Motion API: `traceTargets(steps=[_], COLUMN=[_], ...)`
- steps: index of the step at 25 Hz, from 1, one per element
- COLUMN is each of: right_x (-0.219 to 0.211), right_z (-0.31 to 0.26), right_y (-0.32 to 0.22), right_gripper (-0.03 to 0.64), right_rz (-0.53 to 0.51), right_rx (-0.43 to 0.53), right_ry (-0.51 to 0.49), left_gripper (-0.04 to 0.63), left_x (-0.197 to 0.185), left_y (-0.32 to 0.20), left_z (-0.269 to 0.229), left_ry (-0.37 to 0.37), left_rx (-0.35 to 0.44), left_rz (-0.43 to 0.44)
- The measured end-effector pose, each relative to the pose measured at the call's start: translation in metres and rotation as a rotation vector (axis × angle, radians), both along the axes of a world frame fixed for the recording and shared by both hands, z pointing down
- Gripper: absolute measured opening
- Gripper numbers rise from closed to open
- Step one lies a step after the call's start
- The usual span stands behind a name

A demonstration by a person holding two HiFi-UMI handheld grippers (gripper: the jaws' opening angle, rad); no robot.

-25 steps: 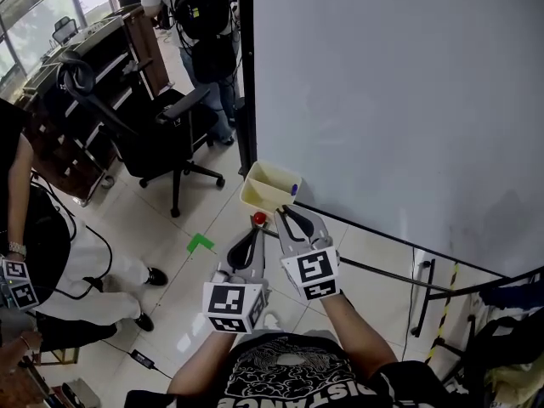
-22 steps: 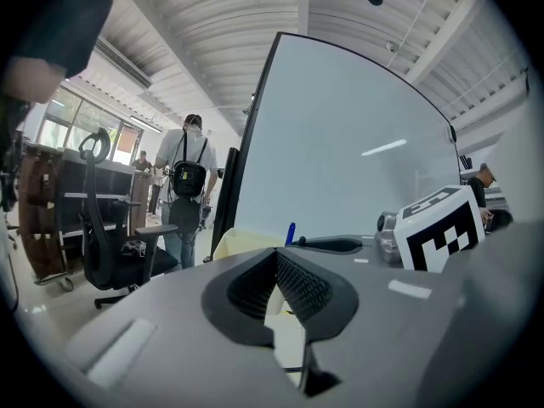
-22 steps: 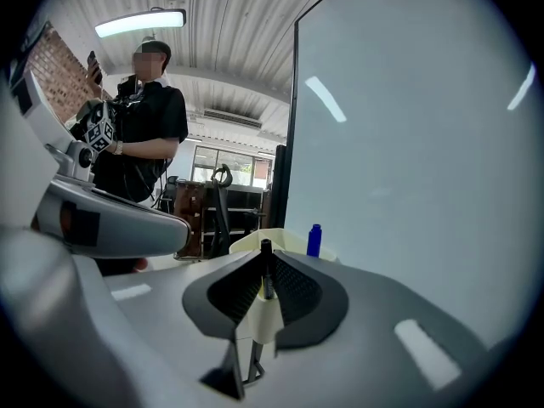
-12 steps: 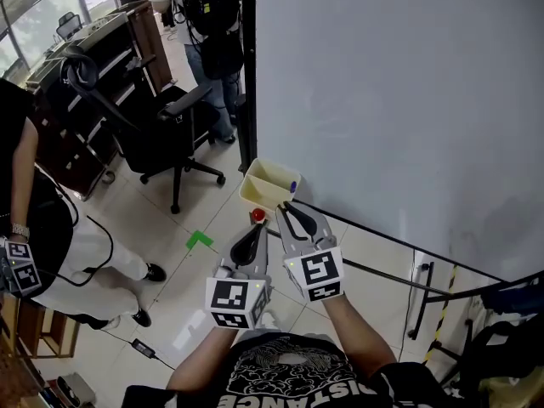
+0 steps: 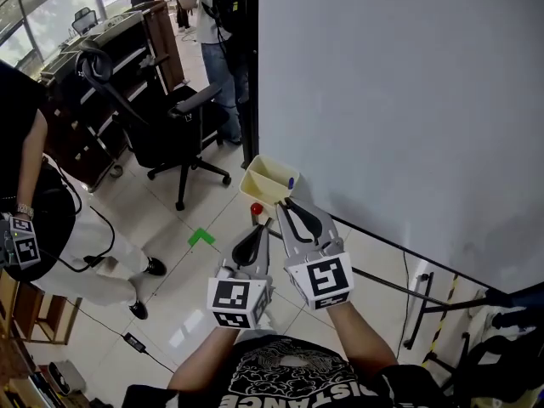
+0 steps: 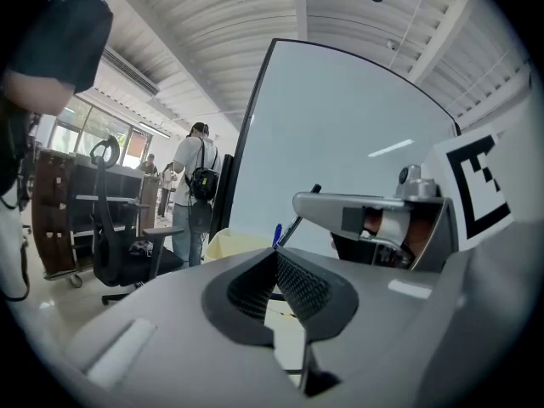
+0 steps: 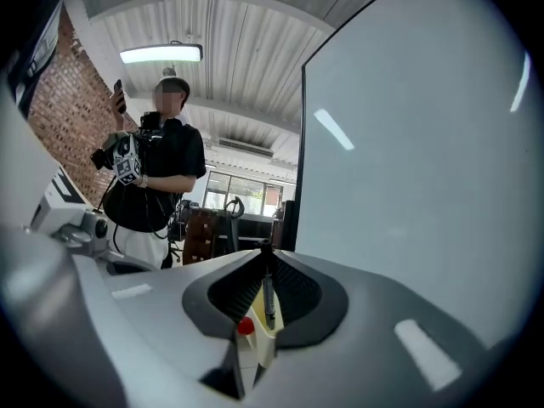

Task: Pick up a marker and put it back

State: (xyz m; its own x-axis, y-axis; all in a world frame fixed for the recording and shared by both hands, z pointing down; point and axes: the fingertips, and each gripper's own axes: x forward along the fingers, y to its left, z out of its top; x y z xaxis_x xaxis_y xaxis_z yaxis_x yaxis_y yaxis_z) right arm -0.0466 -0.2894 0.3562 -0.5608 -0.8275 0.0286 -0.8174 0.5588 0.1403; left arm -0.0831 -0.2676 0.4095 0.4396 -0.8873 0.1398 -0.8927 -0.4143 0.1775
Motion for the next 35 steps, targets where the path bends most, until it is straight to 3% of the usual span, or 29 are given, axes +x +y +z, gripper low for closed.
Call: traceTargets(steps=[5,15,35], right_x=[0.003,0.026,0.059], right_z=[-0.024,-0.03,-0.016], right_y=[0.023,0.065,0.133], right_gripper=[0.035,0.035,0.035], right_rz=[-0.03,-0.063,-0.064], right_rx=[0.06,0.088,0.064], right_ry=[-0.016,-0.026,-0.048], left_gripper=[0.005,0.005,0.003], left_x=[0.007,0.023,0.053], left_y=[0.011,0.036,0.099], left_z=[-0.003,-0.01,-0.038], left_ry=[-0.001,-0.004,-0.024], left_rx=[0.014,0.056,0.135], left_rz=[-0.015,-0.06,-0.096])
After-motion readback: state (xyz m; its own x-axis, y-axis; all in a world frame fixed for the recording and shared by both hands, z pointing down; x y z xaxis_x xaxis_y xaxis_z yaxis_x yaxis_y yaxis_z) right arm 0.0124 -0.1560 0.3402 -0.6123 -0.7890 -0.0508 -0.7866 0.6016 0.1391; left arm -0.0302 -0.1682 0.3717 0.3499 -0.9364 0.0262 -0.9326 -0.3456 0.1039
